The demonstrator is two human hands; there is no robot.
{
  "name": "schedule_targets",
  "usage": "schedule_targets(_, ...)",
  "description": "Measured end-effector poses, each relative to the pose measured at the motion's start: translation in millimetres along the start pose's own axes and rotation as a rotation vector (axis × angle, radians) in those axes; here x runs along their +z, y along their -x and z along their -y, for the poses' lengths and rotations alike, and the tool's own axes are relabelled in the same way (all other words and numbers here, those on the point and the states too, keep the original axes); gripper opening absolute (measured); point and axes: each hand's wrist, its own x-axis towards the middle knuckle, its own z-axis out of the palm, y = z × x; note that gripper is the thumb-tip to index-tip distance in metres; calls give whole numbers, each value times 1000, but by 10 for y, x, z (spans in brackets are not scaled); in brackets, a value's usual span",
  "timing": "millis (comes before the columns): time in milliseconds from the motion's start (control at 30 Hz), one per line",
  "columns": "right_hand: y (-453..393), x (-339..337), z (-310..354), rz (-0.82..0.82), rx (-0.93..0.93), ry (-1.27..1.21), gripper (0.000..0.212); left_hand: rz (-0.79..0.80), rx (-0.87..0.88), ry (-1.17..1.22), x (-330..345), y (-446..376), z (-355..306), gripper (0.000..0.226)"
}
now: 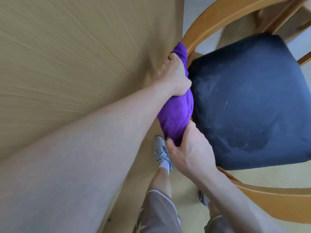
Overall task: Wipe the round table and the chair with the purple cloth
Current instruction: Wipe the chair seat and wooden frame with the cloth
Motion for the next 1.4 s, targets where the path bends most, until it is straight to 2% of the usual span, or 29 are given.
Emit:
schedule_targets(233,-457,-158,380,184,204,-80,31,-46,175,-4,50,-487,-82,86)
schedule_targets(533,-963,-80,535,112,259,-264,35,-94,389,122,60,-972,-146,89)
schedule_targets(700,-1108,-77,588,65,246,-319,31,-33,539,2,-44,-1189,-113,87)
schedule_targets(833,-1285,-93,639,105,315,-321,31,-16,562,-62,-82,-1224,-111,89)
schedule_targets(1067,-1663,-85,740,33,370,-399,32,0,584,-100,-78,-1261,-117,84)
schedule_targets(1233,-1633,-82,736,34,377,-411,24,-25,575,-114,-105,-1249,-123,82)
schedule_targets(1400,-1354,-74,762,-2,376,-338,29,-27,556,-79,-114,-1241,-136,79)
